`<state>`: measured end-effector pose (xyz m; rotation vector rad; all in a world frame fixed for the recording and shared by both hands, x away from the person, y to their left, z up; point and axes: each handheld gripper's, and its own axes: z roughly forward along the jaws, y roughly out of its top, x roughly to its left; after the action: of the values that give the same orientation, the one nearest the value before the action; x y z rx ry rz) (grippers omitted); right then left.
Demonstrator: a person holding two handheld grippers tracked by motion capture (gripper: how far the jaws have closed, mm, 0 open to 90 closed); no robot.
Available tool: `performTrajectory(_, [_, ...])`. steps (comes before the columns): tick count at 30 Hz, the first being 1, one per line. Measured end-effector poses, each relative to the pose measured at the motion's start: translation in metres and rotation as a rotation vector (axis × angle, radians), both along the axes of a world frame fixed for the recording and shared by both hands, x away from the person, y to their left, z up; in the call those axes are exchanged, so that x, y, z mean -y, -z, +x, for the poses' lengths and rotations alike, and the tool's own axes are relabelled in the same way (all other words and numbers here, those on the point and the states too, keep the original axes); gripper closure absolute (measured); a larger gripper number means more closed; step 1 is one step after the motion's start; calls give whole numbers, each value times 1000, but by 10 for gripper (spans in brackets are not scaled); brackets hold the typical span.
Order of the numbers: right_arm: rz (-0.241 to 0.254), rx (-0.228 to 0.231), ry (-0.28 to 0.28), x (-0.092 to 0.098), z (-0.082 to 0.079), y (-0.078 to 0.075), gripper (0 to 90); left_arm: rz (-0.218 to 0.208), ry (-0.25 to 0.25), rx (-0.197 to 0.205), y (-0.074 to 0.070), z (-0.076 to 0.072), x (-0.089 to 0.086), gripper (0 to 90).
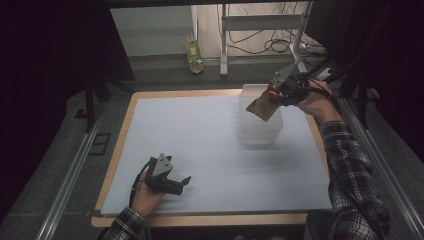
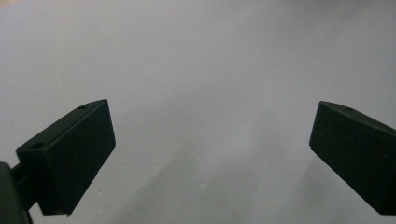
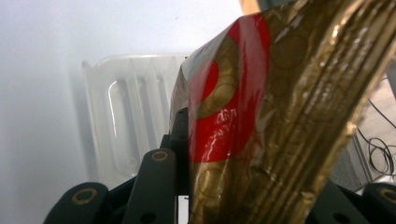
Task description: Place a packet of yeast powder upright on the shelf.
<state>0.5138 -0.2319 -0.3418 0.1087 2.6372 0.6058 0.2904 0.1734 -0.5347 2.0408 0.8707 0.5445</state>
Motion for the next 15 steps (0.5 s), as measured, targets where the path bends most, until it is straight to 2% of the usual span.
performTrajectory(4, [-28, -20, -18, -3, 4, 4, 702, 3, 3, -3, 0, 0, 0, 4])
performTrajectory(5, [-51, -28, -29, -6, 6, 7, 702, 4, 3, -4, 1, 0, 1, 4])
performTrajectory(11, [-56, -51, -43, -11, 11, 9, 703, 2, 4, -6, 1, 0, 1, 5])
performTrajectory(14, [-118, -79, -57, -19, 14, 14, 705, 5, 7, -5, 1, 0, 1, 5])
performTrajectory(15, [-118, -79, -57, -19, 14, 14, 705, 5, 7, -5, 1, 0, 1, 5])
